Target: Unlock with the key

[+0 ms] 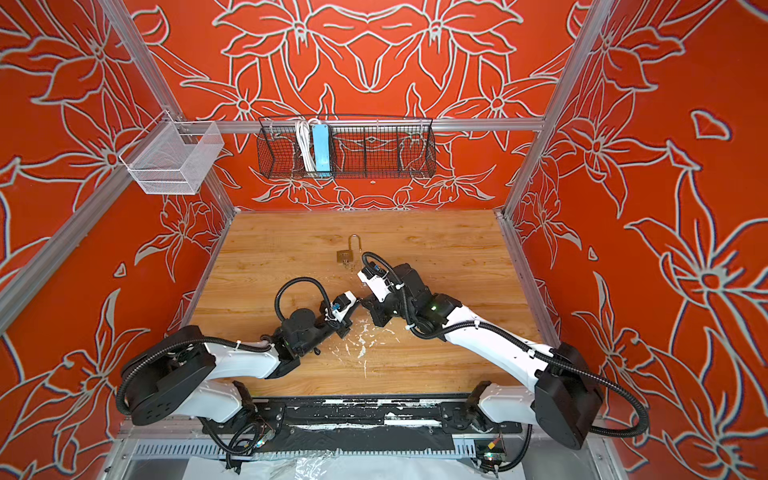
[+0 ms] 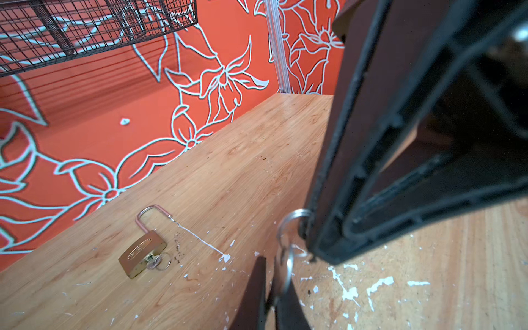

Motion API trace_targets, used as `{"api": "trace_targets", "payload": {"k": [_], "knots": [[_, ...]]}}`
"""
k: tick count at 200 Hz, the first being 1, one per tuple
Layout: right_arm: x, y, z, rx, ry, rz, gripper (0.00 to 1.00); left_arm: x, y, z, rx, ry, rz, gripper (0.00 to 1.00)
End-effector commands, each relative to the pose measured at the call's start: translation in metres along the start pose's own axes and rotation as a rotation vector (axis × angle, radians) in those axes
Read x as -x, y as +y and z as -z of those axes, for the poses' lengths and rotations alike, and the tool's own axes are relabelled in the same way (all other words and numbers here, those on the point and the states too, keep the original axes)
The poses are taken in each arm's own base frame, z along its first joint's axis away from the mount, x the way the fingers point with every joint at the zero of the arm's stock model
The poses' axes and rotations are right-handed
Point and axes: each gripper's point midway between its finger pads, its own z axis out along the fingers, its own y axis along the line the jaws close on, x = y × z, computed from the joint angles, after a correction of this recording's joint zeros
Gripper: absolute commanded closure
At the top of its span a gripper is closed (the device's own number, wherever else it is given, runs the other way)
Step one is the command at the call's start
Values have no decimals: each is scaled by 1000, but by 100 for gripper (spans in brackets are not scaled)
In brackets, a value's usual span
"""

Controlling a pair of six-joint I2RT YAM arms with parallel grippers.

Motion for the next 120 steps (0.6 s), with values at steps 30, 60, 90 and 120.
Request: {"api": "trace_targets", "payload": {"k": [30,60,90,120], "knots": [[-4,-10,5,-62,6,2,100,4,-6,8,-38,0,-65,92],[-3,-13,7,-83,-9,3,100,2,-9,10,-53,10,-76,100],[-3,-12,6,-77,-6,0,100,2,-10,8,-55,29,-103,100],[-1,-19,11,-120,-34,-4,100,-1,-4,8,-1,46,-156,100]]}}
